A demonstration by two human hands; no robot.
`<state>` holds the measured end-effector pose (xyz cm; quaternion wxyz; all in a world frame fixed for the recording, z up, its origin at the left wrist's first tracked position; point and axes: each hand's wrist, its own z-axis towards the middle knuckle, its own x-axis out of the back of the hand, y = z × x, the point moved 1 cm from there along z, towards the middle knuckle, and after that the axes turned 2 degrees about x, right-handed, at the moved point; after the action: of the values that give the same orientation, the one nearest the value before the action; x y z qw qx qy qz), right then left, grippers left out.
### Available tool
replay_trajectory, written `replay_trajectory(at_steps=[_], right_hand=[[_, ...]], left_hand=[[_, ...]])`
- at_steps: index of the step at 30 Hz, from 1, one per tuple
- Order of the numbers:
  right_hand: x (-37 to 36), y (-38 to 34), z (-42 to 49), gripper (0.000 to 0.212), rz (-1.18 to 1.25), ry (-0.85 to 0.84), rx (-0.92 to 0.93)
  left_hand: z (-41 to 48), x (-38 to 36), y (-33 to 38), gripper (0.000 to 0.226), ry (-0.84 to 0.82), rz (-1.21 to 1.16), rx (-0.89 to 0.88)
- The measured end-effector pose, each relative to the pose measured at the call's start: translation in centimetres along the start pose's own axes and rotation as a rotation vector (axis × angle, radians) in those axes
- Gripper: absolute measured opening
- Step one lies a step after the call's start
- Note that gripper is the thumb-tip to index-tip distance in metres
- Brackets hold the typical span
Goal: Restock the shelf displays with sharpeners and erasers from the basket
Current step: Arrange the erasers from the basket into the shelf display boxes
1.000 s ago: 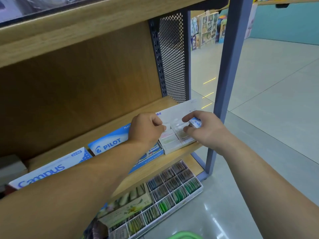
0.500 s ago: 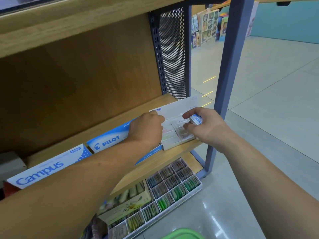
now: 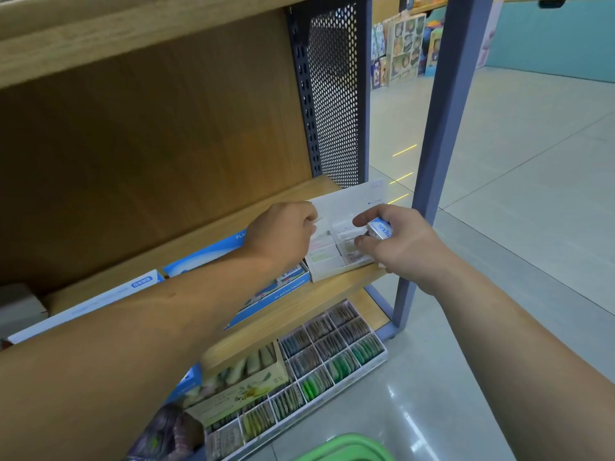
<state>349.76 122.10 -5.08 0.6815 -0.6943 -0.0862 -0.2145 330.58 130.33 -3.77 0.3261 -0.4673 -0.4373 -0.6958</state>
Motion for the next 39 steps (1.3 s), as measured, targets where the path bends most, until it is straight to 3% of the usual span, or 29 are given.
replay_trajectory(at_steps=[3, 8, 16, 19, 21, 23, 25, 27, 31, 36, 39], right_hand=[[0.1, 0.0, -0.2, 0.019, -0.001, 0.005, -0.001], [0.1, 0.0, -0.3, 0.018, -0.007, 0.002, -0.001], [0.1, -0.6, -0.6, 0.024, 0.081, -0.008, -0.049], [-0.1, -1.5, -0.9, 0.042, 0.157, -0.170, -0.106], [-0.6, -2.5, -1.1, 0.063, 0.147, -0.252, -0.128], [-1.4, -3.6, -1.4, 0.089, 0.050, -0.321, -0.122], [-2.5, -4.7, -1.7, 0.107, -0.011, -0.374, -0.109], [-3.7, -5.9, -2.2, 0.109, -0.035, -0.402, -0.088], [-6.9, -8.6, -3.4, 0.089, -0.039, -0.433, -0.046], [-10.9, -12.0, -4.9, 0.099, -0.039, -0.477, 0.006], [-12.9, -14.0, -6.1, 0.104, -0.088, -0.563, 0.087]], left_hand=[[0.1, -0.3, -0.3, 0.012, -0.049, 0.019, -0.014], [0.0, -1.1, -0.2, 0.015, -0.068, 0.269, -0.131], [0.0, -0.8, 0.3, 0.019, -0.136, 0.380, -0.109], [-0.5, 0.2, 0.7, 0.019, -0.095, 0.157, -0.085], [-1.5, 1.4, 1.5, 0.019, -0.090, -0.162, -0.008], [-2.8, 2.5, 2.4, 0.023, -0.199, -0.473, 0.127], [-3.9, 3.9, 2.3, 0.034, -0.275, -0.581, 0.233], [-5.3, 5.6, 1.5, 0.034, -0.258, -0.659, 0.280], [-8.5, 9.0, -0.8, 0.017, -0.265, -0.768, 0.271], [-13.3, 11.8, -3.6, 0.027, -0.315, -0.915, 0.362], [-15.4, 13.3, -5.4, 0.019, -0.241, -0.960, 0.394]])
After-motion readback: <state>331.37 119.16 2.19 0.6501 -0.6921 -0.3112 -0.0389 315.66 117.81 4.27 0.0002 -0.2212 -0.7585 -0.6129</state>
